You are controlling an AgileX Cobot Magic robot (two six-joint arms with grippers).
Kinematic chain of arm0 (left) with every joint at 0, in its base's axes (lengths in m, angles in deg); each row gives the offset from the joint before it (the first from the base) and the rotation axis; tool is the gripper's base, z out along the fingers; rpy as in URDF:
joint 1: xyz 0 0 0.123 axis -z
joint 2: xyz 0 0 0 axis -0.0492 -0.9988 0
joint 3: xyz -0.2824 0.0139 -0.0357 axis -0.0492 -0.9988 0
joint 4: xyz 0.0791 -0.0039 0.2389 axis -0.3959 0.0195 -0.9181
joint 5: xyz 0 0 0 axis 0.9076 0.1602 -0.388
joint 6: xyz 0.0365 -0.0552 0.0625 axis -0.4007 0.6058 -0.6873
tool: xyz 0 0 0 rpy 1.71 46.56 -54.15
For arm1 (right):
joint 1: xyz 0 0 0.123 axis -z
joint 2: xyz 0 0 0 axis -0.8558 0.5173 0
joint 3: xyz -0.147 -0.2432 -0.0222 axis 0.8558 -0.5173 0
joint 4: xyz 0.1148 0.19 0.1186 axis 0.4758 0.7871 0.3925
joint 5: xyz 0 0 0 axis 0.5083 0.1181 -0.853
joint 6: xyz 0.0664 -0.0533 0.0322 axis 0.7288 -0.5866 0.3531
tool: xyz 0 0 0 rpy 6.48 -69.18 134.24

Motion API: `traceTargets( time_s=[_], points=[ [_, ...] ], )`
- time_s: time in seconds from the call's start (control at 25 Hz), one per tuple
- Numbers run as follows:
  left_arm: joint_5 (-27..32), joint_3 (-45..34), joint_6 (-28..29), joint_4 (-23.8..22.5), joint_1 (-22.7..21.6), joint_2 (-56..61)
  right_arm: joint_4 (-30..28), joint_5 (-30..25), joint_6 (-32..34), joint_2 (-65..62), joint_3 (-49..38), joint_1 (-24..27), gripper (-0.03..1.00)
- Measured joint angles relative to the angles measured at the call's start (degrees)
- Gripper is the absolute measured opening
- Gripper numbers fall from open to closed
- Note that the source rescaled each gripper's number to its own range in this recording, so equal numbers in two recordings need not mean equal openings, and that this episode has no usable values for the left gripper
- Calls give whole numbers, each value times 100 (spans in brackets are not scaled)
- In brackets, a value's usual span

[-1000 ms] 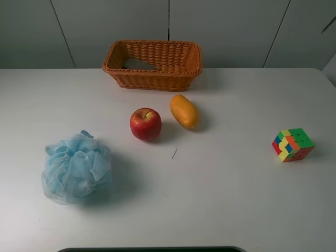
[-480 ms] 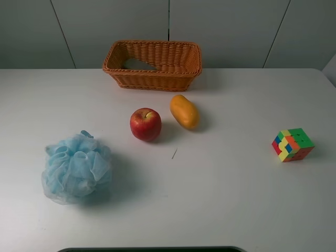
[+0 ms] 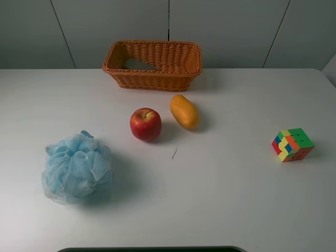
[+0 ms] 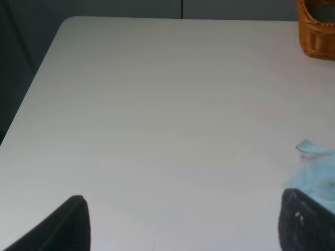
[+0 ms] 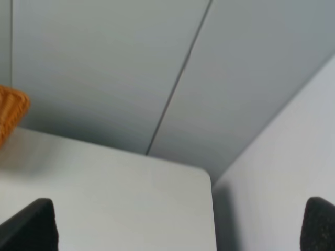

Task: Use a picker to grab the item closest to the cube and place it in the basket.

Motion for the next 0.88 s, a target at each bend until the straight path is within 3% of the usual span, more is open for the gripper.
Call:
traceTargets(
  time_s=[0.24,0.52,0.72,0.88],
  points=[
    [0,0,13,0,0,0,701,0,304,-1105,-1726,0,100],
    [0,0,0,0,0,0,1675,560,469,-2535,-3584,0,100],
    [0,0,0,0,0,0,1926,889,483,-3501,-4320,0,100],
    [0,0,0,0,0,0,1926,756,414,-3554,-4577,0,100]
  ],
)
